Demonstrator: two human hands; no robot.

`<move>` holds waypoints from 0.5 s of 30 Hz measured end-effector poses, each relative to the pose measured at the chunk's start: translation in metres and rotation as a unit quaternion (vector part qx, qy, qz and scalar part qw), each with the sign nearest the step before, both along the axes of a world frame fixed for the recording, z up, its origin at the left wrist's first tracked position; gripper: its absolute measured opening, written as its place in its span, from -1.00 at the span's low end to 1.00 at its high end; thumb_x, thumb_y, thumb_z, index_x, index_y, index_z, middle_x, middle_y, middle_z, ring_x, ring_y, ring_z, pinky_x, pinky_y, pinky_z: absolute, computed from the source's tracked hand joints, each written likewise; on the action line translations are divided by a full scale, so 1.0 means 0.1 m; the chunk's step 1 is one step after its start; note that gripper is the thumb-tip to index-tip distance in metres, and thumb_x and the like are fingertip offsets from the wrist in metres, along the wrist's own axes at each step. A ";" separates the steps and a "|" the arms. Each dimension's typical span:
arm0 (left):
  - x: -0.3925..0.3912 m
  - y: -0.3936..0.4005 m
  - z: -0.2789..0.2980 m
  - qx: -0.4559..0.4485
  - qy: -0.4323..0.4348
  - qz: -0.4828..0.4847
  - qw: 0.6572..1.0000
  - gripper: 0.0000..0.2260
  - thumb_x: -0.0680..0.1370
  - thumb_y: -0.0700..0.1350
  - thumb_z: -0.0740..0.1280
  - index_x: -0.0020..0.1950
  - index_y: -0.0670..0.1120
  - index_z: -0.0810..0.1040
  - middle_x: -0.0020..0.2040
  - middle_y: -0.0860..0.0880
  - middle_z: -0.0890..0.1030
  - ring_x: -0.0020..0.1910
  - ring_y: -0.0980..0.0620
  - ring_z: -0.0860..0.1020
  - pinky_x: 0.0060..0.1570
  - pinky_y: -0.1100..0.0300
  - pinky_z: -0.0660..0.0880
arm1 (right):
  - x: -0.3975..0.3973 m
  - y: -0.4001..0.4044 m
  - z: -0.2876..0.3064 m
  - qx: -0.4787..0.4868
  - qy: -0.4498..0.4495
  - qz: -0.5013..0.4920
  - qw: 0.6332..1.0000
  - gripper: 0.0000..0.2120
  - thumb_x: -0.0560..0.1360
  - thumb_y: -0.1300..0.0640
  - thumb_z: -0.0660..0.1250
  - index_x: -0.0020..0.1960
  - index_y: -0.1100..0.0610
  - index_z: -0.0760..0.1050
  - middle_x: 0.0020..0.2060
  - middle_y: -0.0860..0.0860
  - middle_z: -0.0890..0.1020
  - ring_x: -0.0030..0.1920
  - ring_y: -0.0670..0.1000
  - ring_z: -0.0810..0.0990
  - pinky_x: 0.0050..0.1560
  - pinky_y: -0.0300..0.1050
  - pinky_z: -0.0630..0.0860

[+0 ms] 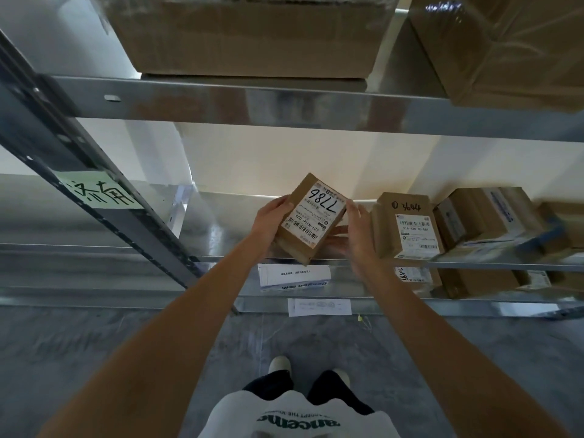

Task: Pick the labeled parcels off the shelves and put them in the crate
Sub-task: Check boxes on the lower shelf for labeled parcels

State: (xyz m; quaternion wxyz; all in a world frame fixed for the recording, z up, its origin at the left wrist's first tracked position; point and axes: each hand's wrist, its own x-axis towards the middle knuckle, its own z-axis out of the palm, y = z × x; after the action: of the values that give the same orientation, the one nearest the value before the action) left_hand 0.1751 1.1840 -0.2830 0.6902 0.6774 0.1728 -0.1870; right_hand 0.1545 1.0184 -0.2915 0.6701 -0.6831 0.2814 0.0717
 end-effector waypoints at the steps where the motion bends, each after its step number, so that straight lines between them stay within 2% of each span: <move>1: 0.02 0.03 0.02 0.003 0.001 -0.012 1.000 -0.82 0.59 -0.11 0.26 0.16 0.08 0.52 -0.14 0.02 0.62 -0.17 0.08 0.56 -0.25 0.18 0.43 | -0.03 -0.01 -0.03 0.011 0.016 0.009 1.000 -0.43 0.58 -0.27 0.15 0.46 0.01 0.23 0.02 0.20 0.65 -0.09 0.19 0.71 -0.12 0.16 0.68; 3: 0.08 0.05 0.02 0.021 0.005 -0.034 0.999 -0.79 0.57 -0.13 0.29 0.18 0.07 0.52 -0.14 0.03 0.62 -0.16 0.09 0.55 -0.19 0.18 0.45 | -0.09 -0.03 -0.06 0.045 0.051 0.021 0.997 -0.45 0.57 -0.31 0.14 0.38 0.04 0.32 0.01 0.20 0.65 -0.12 0.19 0.71 -0.21 0.07 0.68; 5: 0.10 0.01 0.03 0.033 0.009 -0.031 0.999 -0.77 0.57 -0.09 0.29 0.22 0.01 0.50 -0.12 -0.01 0.59 -0.16 0.11 0.53 -0.14 0.16 0.45 | -0.13 -0.04 -0.09 0.083 0.066 0.011 0.994 -0.57 0.60 -0.24 0.15 0.25 0.06 0.39 -0.01 0.19 0.65 -0.14 0.18 0.71 -0.23 0.04 0.67; 7: 0.12 -0.05 -0.01 0.013 0.018 0.028 0.999 -0.61 0.47 0.03 0.32 0.24 -0.12 0.47 -0.02 -0.13 0.55 -0.12 0.04 0.54 -0.14 0.11 0.51 | -0.15 -0.04 -0.13 0.102 0.058 -0.006 0.993 -0.62 0.62 -0.16 0.19 0.26 0.09 0.37 0.02 0.21 0.65 -0.16 0.19 0.71 -0.21 0.06 0.68; 9: 0.22 -0.09 -0.27 -0.003 0.048 0.096 0.994 -0.38 0.28 0.19 0.31 0.21 -0.18 0.48 0.12 -0.22 0.53 0.01 -0.08 0.58 -0.06 -0.03 0.60 | -0.14 -0.02 -0.16 0.102 0.062 -0.030 0.992 -0.60 0.62 -0.12 0.22 0.32 0.12 0.34 0.05 0.22 0.65 -0.12 0.22 0.71 -0.19 0.06 0.69; 11: 0.26 -0.13 -0.50 -0.012 0.066 0.113 0.991 -0.31 0.22 0.25 0.28 0.20 -0.17 0.48 0.16 -0.21 0.56 0.04 -0.10 0.61 -0.06 -0.03 0.62 | -0.12 0.02 -0.16 0.092 0.073 -0.060 0.991 -0.62 0.62 -0.08 0.23 0.32 0.13 0.33 0.05 0.23 0.64 -0.10 0.23 0.71 -0.22 0.07 0.69; 13: 0.17 -0.16 -0.36 -0.030 0.066 0.111 0.991 -0.42 0.36 0.18 0.24 0.23 -0.19 0.48 0.03 -0.15 0.63 -0.03 -0.06 0.63 -0.12 0.04 0.62 | -0.12 0.04 -0.15 0.069 0.087 -0.073 0.991 -0.65 0.64 -0.05 0.20 0.31 0.14 0.31 0.02 0.24 0.64 -0.13 0.23 0.71 -0.32 0.05 0.68; 15: 0.09 -0.19 -0.23 -0.048 0.056 0.078 0.994 -0.65 0.49 0.06 0.17 0.03 -0.15 0.57 -0.10 -0.11 0.65 -0.06 -0.08 0.62 0.05 -0.04 0.59 | -0.19 0.07 -0.12 0.066 0.103 -0.078 0.989 -0.68 0.66 -0.05 0.15 0.29 0.13 0.30 0.01 0.25 0.65 -0.17 0.23 0.71 -0.39 0.02 0.66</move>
State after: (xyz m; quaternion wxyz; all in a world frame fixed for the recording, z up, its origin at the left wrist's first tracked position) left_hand 0.1843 1.1655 -0.3064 0.7237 0.6161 0.2548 -0.1784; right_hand 0.1355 1.0257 -0.3038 0.6845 -0.6023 0.3963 0.1074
